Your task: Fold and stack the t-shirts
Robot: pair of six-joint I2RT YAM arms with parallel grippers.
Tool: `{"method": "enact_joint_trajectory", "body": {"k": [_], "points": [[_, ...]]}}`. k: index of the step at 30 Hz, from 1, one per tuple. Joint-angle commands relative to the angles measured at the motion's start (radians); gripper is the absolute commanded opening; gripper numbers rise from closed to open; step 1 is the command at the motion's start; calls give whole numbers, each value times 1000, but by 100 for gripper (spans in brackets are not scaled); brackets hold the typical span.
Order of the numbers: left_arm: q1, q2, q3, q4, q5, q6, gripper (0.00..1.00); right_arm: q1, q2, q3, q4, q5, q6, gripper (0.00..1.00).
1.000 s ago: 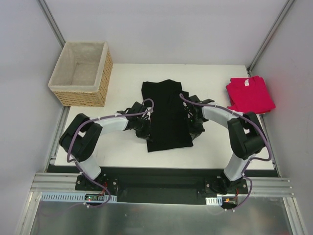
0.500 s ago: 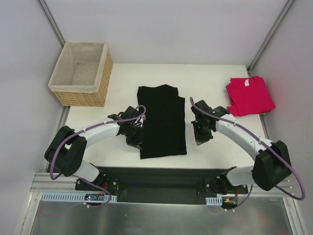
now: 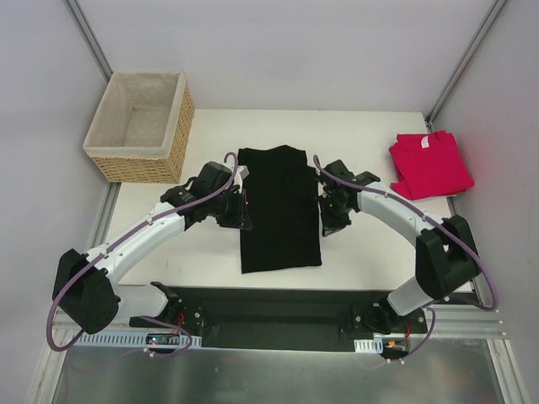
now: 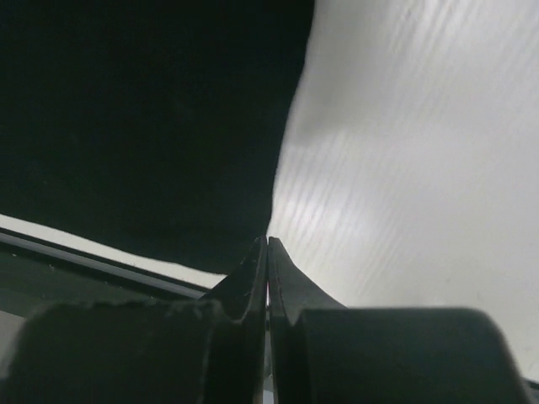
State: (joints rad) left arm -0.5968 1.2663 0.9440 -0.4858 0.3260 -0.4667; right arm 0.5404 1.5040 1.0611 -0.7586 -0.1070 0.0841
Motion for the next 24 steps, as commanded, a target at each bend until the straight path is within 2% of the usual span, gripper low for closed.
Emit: {"method": "enact_joint_trajectory", "body": {"k": [1,4,7,10,17,24], "points": [[-9,-42,33,-45,-65,-18,6,1,115,121,93,-60,-79,1],[-9,-73,39,-45,-114,-18,7,-8,223,241,104,-49,-127,1],[-9,-88,67,-50,-130,-13,7,-28,312,414,50,-54,-158,1],[-9,-87,90,-57,-131,-9,7,-37,383,540,-13,6,-171,1],[-8,-82,88,-59,-125,-12,5,-63,511,681,-16,-31,-199,1],[-8,-159,62,-63,-169,-21,4,-63,642,755,13,-86,-155,1]]}}
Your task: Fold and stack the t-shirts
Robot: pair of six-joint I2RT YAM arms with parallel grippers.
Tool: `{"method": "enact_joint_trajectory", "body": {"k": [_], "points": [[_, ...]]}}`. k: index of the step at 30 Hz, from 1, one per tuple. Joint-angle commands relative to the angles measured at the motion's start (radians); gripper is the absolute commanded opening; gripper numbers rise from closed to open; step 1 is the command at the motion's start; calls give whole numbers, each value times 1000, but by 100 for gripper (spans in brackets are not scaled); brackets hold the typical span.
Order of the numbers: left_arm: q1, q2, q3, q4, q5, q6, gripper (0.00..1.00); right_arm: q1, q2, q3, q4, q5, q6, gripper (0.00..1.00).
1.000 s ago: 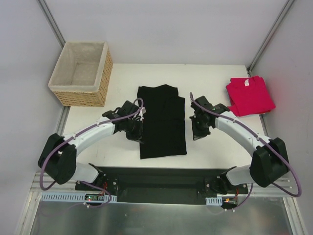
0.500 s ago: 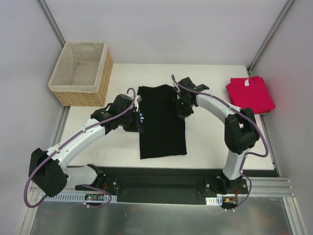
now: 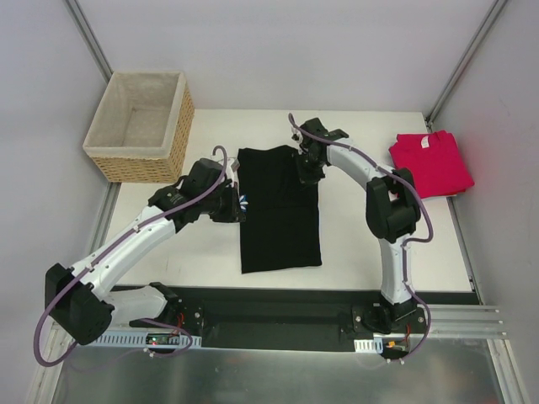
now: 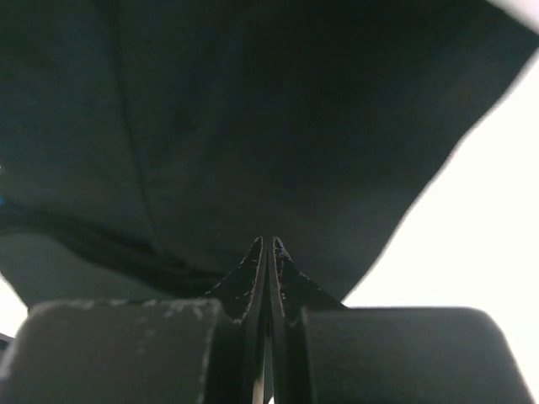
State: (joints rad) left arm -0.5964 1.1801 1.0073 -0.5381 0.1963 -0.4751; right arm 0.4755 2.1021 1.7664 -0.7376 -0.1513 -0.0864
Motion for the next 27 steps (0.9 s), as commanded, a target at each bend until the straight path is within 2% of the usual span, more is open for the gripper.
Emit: {"method": "enact_joint_trajectory", "body": {"k": [1,7,12,19,27], "points": [[-6,-77,-6,-10,-38,-10,4,3,50,53,-5,-50,20,1],[-6,-77,-18,-16,-34,-19,4,3,93,102,-32,-51,45,1],[-6,-73,11,-31,-41,-13,3,5,113,117,-163,2,59,1],[-5,-63,43,-60,-54,-7,3,15,27,-16,-203,139,47,1],[-5,-65,53,-71,-57,-13,2,17,12,-136,-180,182,20,1]]}}
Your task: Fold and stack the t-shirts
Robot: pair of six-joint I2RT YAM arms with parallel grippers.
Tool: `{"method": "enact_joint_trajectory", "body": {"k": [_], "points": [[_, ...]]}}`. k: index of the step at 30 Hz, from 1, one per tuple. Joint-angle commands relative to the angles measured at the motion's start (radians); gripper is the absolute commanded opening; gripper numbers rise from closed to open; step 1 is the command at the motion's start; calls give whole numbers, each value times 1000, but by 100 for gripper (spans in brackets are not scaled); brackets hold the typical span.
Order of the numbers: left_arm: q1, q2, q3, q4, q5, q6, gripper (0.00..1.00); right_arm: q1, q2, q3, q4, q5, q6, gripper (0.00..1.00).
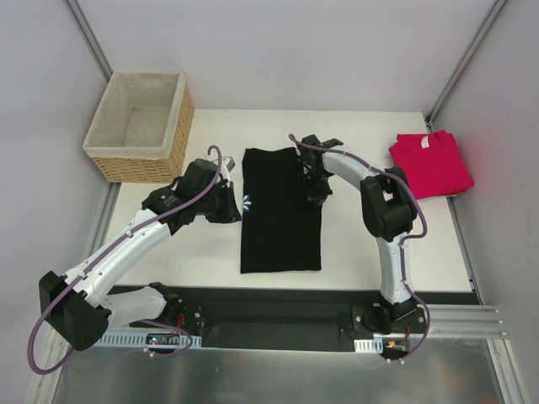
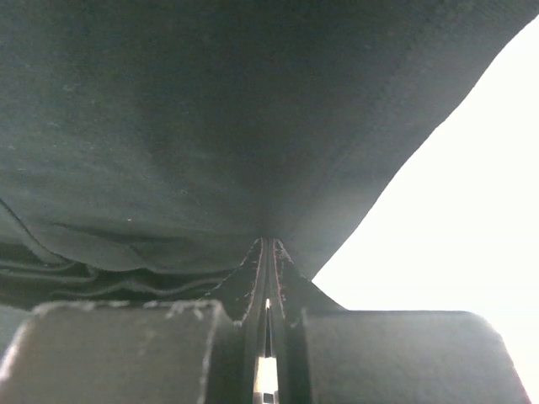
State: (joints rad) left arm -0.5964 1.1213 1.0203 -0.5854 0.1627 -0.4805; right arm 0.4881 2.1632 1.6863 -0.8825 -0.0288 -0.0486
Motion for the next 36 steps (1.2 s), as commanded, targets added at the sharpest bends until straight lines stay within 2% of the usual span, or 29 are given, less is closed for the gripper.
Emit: {"method": "enact_joint_trajectory", "body": {"k": [1,8,14,18,25,30,36], "points": [[-5,-12,40,-27,-32,-10,2,3,-55,-66,-23,59,-16,1],[-5,-5,34,-39,-31,-23,1,1,-88,-132,-12,121,-40,1],[-5,3,43,-39,-9,-10,2,0,-166,-142,49,40,-50,1],[-8,29,8,-31,17,-30,1,3,-323,-155,80,-16,-39,1],[-58,58,-144,96,51,-76,0,62,-571,-305,112,-144,85,1],[-95,122,-221,205,57,-101,0,153,-644,-523,184,-210,208,1],[-126,221,-284,370,54,-118,0,233,-689,-605,217,-180,257,1]]}}
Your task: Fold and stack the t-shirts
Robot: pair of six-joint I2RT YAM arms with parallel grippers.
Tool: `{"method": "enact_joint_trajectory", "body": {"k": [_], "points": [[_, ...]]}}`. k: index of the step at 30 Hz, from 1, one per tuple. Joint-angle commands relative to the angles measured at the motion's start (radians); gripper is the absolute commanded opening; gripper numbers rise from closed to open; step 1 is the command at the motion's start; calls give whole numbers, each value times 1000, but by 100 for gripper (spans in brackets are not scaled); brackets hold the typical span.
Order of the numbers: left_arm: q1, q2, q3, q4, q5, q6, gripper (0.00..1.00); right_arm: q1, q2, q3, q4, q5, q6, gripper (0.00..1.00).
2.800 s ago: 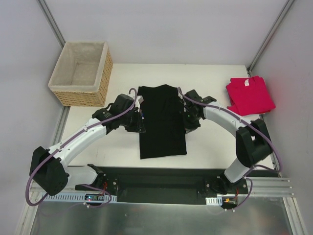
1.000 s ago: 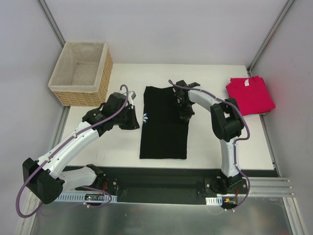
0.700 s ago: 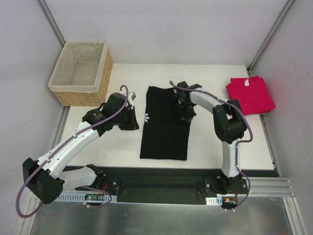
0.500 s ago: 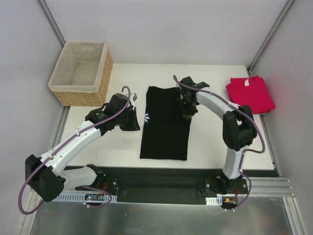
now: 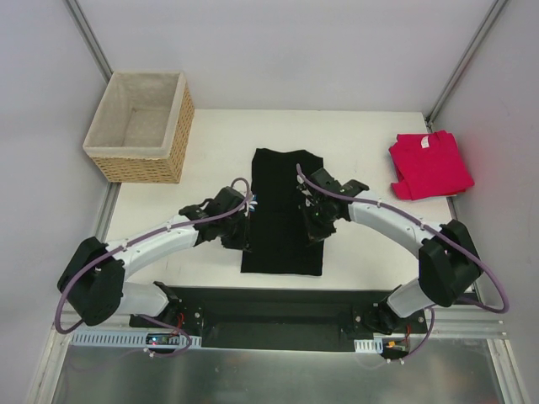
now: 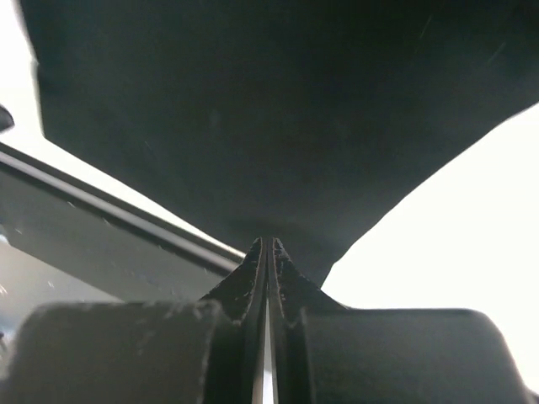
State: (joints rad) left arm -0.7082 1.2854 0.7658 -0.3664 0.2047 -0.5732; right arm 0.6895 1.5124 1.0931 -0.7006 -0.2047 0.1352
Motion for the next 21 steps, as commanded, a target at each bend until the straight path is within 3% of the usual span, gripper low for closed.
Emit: {"method": "enact_joint_trajectory", "body": {"k": [1,9,21], "points": [[-16,72,-26,162,10,-19,0,38,-43,-16,33,4,81,1],[-30,251,16,253,13,19,0,61,-83,-18,9,34,95,1],[-53,270,-36,216,73,-19,0,68,-116,-19,-50,79,95,1]]}}
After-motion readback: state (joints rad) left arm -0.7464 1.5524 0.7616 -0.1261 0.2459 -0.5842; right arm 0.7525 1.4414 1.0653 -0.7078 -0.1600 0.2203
